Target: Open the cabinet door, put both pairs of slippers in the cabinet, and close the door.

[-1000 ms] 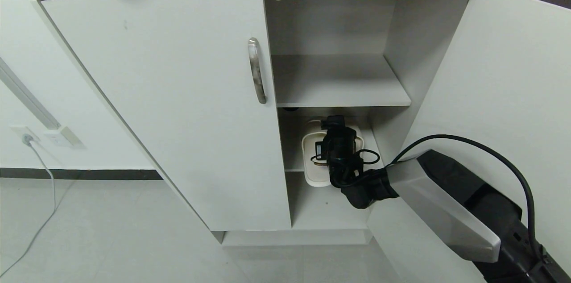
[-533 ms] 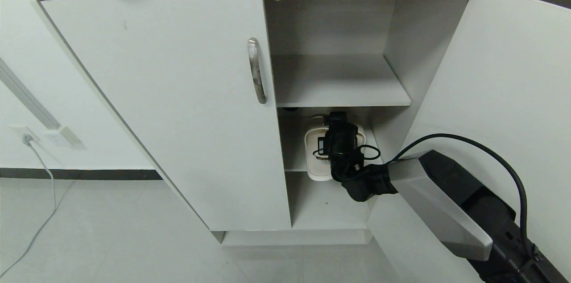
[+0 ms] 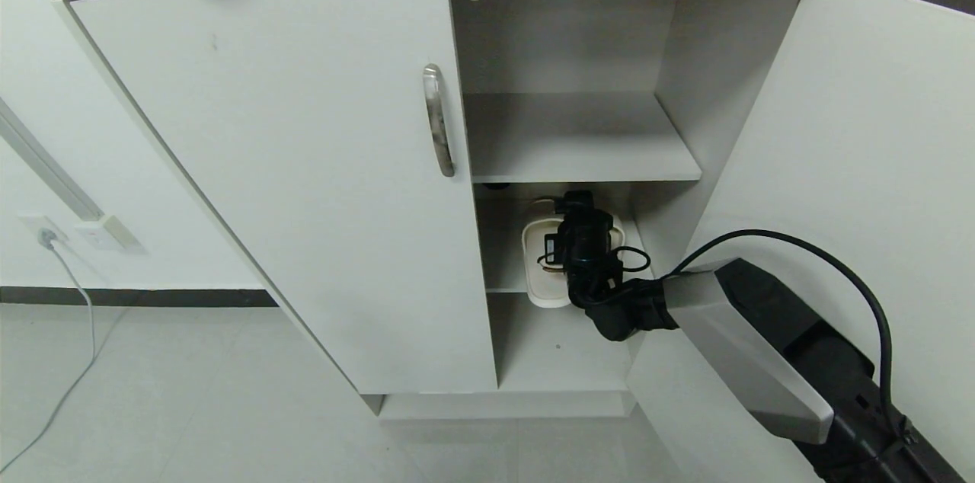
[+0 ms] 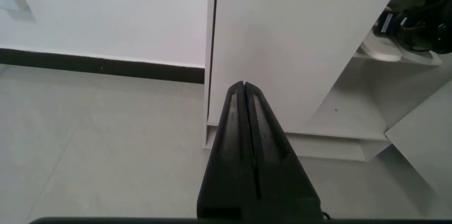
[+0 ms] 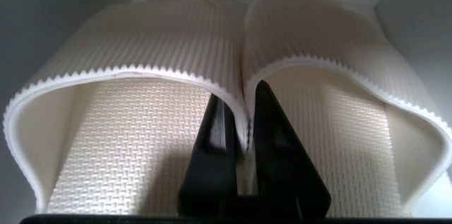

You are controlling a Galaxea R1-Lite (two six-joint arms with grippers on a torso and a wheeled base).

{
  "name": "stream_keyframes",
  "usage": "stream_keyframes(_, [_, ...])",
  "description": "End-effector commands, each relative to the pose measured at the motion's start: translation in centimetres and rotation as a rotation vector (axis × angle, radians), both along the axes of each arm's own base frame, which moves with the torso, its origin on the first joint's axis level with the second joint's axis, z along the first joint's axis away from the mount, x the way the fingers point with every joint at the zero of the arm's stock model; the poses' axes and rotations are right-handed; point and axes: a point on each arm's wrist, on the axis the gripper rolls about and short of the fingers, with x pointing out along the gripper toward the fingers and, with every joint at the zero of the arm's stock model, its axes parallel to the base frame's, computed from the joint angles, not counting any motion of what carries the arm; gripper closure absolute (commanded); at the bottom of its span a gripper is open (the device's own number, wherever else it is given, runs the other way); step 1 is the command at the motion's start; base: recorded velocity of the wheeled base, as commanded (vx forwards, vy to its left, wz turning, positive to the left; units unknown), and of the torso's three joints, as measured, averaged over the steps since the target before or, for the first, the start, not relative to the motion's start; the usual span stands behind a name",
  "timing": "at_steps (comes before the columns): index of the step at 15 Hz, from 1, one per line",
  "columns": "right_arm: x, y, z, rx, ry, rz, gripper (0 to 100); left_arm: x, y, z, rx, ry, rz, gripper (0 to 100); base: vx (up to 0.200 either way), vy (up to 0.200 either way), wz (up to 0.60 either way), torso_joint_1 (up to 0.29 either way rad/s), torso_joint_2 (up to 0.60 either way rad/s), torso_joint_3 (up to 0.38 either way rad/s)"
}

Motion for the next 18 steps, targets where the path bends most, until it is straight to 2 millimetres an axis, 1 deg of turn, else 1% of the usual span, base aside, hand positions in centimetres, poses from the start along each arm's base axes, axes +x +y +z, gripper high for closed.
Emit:
stream_keyframes(1, [0.2,0.0,-0.5,-0.002,0.003,-0.001,100,0.0,0.0,0.0,0.000,0.000,0.000,100,0.000,0.000,0.00,0.000,0.00,0.000])
stream_keyframes(2, [0.2,0.1,-0.8,-0.005,0.008,-0.001,0,0.0,0.0,0.0,0.000,0.000,0.000,100,0.000,0.000,0.00,0.000,0.00,0.000])
stream_keyframes(4, [0.2,0.1,-1.2,-0.009,0.013,-0.003,0,0.0,0.0,0.0,0.000,0.000,0.000,100,0.000,0.000,0.00,0.000,0.00,0.000])
stream_keyframes(6, [0.2,0.0,-1.0,-0.006,0.012,-0.006,0,0.0,0.0,0.0,0.000,0.000,0.000,100,0.000,0.000,0.00,0.000,0.00,0.000])
stream_keyframes(8, [-0.8,0.0,-0.6,-0.016,0.028,0.003,0,0.0,0.0,0.0,0.000,0.000,0.000,100,0.000,0.000,0.00,0.000,0.00,0.000])
stream_keyframes(9, [-1.6,0.2,0.1,-0.010,0.024,0.014,0,0.0,0.0,0.0,0.000,0.000,0.000,100,0.000,0.000,0.00,0.000,0.00,0.000])
stream_keyframes(11, [-3.5,0.0,1.5,-0.003,0.007,0.026,0,0.0,0.0,0.0,0.000,0.000,0.004,100,0.000,0.000,0.00,0.000,0.00,0.000])
stream_keyframes(14, [-7.5,-1.0,2.6,-0.002,0.002,0.057,0,0.0,0.0,0.0,0.003,0.000,0.002,100,0.000,0.000,0.00,0.000,0.00,0.000])
stream_keyframes(15, [-9.2,-1.6,3.0,0.004,-0.006,0.068,0,0.0,0.0,0.0,0.003,0.000,0.002,100,0.000,0.000,0.00,0.000,0.00,0.000])
stream_keyframes(16, [-11.6,-2.2,3.4,0.002,-0.004,0.094,0,0.0,0.0,0.0,0.003,0.000,0.002,100,0.000,0.000,0.00,0.000,0.00,0.000])
stream_keyframes(17, [-13.4,-2.6,3.7,-0.008,0.009,0.118,0,0.0,0.0,0.0,0.003,0.000,0.002,100,0.000,0.000,0.00,0.000,0.00,0.000])
stream_keyframes(18, [-14.8,-2.7,3.8,-0.018,0.023,0.141,0,0.0,0.0,0.0,0.003,0.000,0.002,100,0.000,0.000,0.00,0.000,0.00,0.000])
